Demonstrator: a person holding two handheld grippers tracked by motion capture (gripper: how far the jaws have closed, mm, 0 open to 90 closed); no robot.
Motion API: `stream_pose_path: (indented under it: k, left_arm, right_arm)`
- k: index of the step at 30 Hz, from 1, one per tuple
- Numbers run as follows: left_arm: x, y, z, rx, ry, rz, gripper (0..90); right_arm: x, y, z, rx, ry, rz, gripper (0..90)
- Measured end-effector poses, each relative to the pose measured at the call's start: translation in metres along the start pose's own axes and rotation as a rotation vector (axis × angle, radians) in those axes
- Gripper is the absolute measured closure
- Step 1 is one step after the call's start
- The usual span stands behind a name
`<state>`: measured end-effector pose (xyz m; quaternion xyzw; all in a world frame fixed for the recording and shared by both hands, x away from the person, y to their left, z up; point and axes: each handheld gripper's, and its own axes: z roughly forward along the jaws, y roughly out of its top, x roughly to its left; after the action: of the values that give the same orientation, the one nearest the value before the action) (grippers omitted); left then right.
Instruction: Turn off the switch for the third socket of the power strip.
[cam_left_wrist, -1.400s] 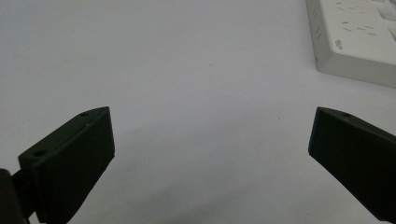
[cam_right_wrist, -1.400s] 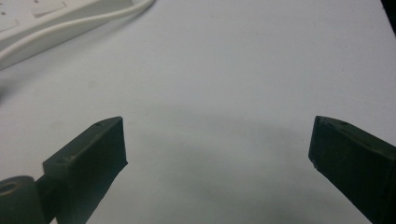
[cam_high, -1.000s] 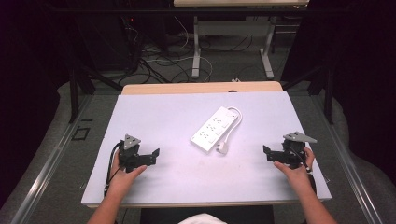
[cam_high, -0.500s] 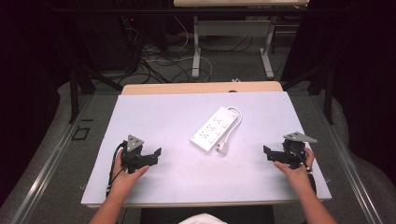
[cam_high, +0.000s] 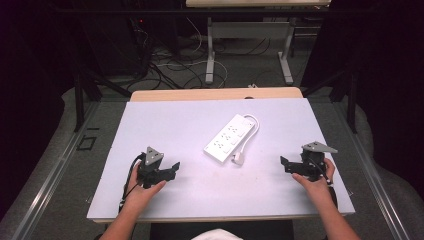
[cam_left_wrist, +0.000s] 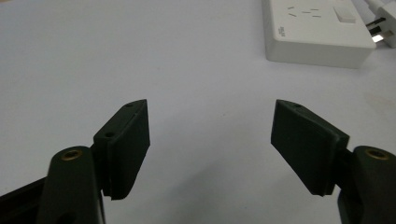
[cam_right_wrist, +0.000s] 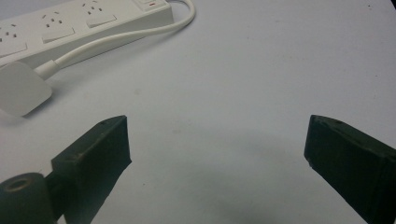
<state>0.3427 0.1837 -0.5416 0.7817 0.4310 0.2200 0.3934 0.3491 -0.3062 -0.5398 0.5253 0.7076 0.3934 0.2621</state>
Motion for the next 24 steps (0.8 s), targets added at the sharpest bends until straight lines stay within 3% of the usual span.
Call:
stream_pose_path:
  k: [4,11,21,24]
  left_arm:
    - [-0.006,0.000,0.002,0.017,-0.013,0.024,29.3]
    - [-0.015,0.002,0.003,0.003,-0.039,0.041,30.2]
    - [-0.018,0.003,0.003,0.017,-0.085,-0.002,34.0]
    - [-0.018,0.003,0.002,0.047,-0.095,-0.018,35.9]
  right_arm:
    - [0.000,0.000,0.000,0.002,0.001,-0.002,6.8]
    - [0.000,0.000,0.001,0.005,0.004,0.006,7.1]
    - [0.001,0.000,0.001,0.010,0.009,0.012,7.1]
    - [0.000,0.000,0.001,0.010,0.010,0.015,7.1]
